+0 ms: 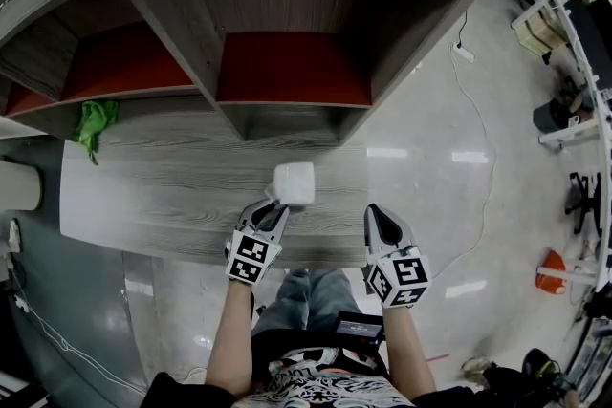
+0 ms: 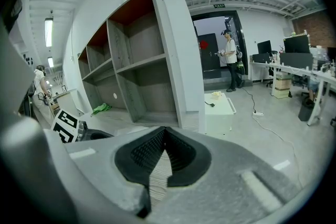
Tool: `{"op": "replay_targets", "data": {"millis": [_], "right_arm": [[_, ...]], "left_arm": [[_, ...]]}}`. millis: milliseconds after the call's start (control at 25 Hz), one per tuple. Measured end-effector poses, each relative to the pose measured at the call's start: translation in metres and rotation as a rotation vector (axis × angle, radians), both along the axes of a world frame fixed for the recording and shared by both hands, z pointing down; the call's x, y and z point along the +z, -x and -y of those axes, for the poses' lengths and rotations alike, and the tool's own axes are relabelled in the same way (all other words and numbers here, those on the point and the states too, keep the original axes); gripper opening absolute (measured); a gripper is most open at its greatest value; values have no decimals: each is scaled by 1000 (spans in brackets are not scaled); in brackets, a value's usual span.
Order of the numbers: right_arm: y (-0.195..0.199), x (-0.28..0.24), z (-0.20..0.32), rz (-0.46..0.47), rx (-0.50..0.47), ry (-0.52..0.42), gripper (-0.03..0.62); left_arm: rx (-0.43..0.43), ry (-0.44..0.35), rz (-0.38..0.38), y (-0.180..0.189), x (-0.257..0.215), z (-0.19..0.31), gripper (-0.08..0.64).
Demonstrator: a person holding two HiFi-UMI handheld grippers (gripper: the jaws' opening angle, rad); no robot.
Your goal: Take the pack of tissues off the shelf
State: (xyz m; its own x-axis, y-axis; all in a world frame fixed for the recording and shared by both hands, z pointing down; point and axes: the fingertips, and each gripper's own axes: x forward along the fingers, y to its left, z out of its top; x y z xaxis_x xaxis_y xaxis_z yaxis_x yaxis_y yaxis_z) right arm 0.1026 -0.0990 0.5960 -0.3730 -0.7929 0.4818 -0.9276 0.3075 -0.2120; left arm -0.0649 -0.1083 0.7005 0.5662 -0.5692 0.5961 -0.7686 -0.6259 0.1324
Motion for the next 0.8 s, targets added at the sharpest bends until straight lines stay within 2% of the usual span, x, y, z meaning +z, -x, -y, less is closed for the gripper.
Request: {"op": "replay_targets", "data": {"millis": [240, 640, 800], "right_arm": [[3, 1, 0, 3, -3, 2, 5], [11, -7, 4, 14, -17, -18, 5], [14, -11, 5, 18, -28, -25, 5]], "left_arm": [[-37, -22, 7, 7, -2, 1, 120], [-80, -45, -51, 13, -14, 7, 170], [-119, -69, -110, 14, -31, 15, 172]]}}
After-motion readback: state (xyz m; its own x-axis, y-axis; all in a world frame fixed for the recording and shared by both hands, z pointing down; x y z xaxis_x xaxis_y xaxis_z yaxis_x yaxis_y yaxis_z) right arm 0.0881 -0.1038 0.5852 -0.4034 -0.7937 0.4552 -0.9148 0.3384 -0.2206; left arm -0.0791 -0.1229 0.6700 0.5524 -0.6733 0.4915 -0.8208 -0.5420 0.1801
